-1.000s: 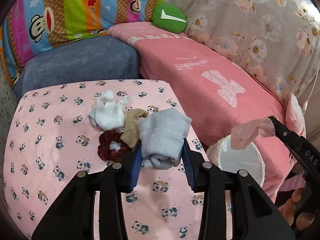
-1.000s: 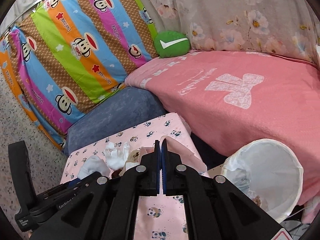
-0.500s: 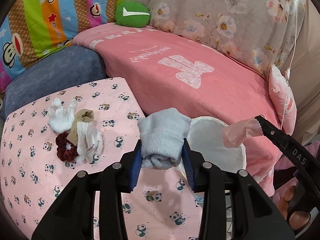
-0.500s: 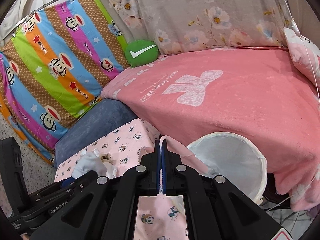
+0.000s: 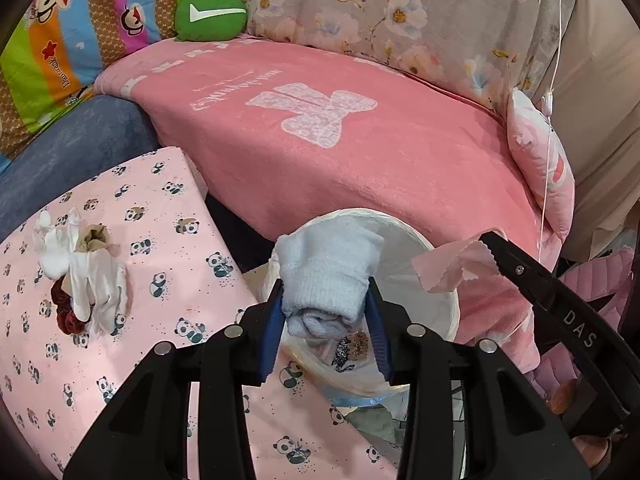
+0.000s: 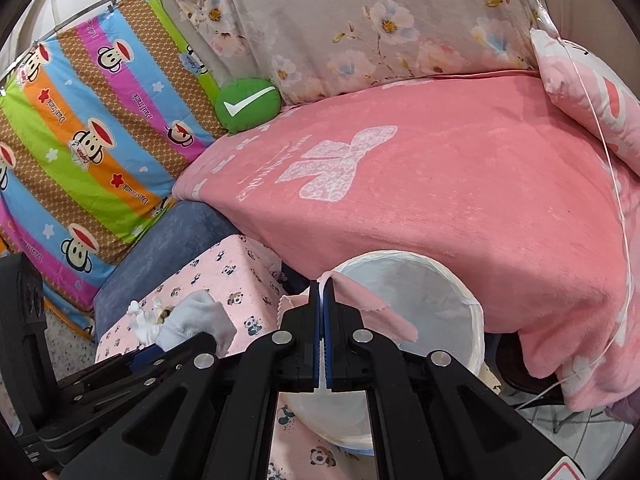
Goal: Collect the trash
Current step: 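Carry the grey sock and pink tissue over the white bin and open both grippers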
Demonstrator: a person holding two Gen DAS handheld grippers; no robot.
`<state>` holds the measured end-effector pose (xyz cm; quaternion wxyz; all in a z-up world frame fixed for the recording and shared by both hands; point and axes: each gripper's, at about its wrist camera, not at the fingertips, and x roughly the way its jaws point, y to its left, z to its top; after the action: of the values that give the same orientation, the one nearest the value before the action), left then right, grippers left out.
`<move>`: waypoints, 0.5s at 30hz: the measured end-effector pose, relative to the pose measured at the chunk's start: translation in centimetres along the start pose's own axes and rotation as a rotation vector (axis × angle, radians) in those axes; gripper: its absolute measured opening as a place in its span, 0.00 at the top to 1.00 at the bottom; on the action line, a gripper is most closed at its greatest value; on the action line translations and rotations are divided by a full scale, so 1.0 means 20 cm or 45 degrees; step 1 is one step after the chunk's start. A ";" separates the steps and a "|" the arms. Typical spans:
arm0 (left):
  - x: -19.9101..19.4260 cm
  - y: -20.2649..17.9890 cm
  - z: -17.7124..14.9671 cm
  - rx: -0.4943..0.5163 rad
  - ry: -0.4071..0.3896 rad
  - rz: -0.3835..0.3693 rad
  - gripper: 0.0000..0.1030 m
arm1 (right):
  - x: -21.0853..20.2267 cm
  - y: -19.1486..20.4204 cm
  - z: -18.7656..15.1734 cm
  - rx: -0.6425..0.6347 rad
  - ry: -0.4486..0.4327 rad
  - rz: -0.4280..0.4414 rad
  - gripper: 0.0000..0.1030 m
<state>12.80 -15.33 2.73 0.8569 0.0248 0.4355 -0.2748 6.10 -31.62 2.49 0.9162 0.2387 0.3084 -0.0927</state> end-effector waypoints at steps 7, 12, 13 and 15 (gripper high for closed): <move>0.06 -0.05 0.01 0.013 0.013 -0.010 0.49 | 0.03 -0.06 0.00 0.023 0.001 -0.017 0.91; 0.06 -0.05 0.01 0.014 -0.019 0.032 0.33 | 0.05 -0.06 0.00 0.033 0.002 -0.020 0.82; 0.06 -0.04 0.01 0.012 -0.018 0.035 0.33 | 0.05 -0.06 0.00 0.033 0.003 -0.020 0.81; 0.06 -0.02 0.01 0.000 -0.017 0.043 0.33 | 0.05 -0.05 -0.01 0.022 0.008 -0.024 0.81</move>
<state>13.22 -16.28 2.05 0.8643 0.0302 0.4294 -0.2603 6.55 -32.51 1.33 0.9122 0.2438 0.3126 -0.1031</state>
